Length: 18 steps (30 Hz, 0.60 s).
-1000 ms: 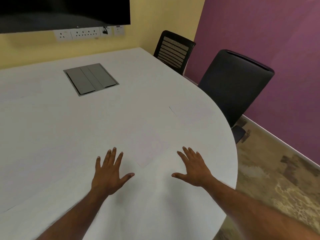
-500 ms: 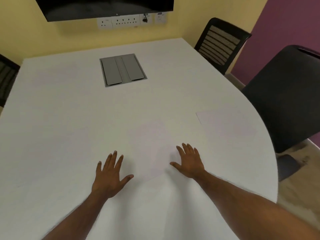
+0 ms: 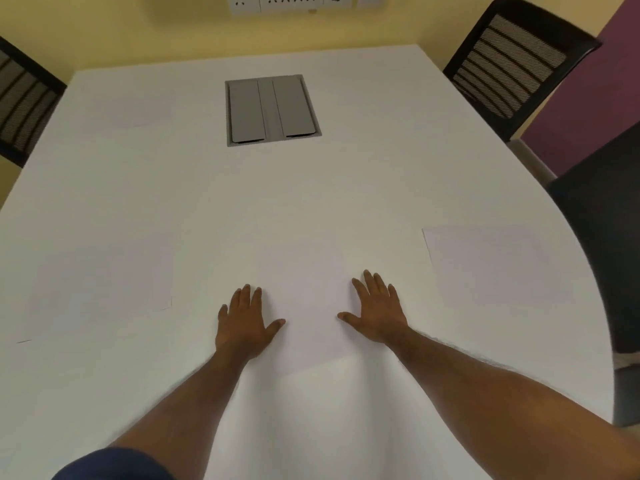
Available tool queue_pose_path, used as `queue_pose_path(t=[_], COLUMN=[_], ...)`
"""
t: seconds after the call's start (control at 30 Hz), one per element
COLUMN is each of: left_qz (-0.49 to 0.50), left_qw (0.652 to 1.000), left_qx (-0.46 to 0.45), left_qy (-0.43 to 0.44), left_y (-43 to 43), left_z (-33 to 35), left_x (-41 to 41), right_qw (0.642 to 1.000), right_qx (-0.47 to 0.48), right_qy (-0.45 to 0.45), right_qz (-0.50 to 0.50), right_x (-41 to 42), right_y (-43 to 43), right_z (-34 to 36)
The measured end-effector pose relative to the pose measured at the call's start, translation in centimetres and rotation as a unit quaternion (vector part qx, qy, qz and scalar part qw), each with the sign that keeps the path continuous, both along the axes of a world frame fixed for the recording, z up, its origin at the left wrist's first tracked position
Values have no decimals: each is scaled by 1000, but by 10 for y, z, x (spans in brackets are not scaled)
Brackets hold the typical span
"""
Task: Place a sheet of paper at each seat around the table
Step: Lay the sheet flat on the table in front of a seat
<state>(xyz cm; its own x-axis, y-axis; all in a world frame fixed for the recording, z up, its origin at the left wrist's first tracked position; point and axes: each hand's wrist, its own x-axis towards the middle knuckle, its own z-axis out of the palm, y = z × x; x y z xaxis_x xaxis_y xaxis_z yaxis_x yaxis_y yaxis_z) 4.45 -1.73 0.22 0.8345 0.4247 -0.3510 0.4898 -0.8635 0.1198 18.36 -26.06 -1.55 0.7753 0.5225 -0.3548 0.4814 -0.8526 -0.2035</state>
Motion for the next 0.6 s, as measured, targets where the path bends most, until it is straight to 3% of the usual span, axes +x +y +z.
queue_pose_path(t=[0.13,0.37,0.6], left_qz=[52,61,66], left_qw=[998,998,998], left_qx=[-15,6,10], left_qy=[-8,-2,-23], left_y=[-2,-1,1], left_z=[-8,-13,-20], left_x=[11,17,16], right_qw=[1000,998,972], right_qx=[3,44,111], right_qy=[9,4,23], right_qz=[-26,-52,-208], right_x=[9,10,25], right_y=[8,8,35], right_z=[-7,-13,-4])
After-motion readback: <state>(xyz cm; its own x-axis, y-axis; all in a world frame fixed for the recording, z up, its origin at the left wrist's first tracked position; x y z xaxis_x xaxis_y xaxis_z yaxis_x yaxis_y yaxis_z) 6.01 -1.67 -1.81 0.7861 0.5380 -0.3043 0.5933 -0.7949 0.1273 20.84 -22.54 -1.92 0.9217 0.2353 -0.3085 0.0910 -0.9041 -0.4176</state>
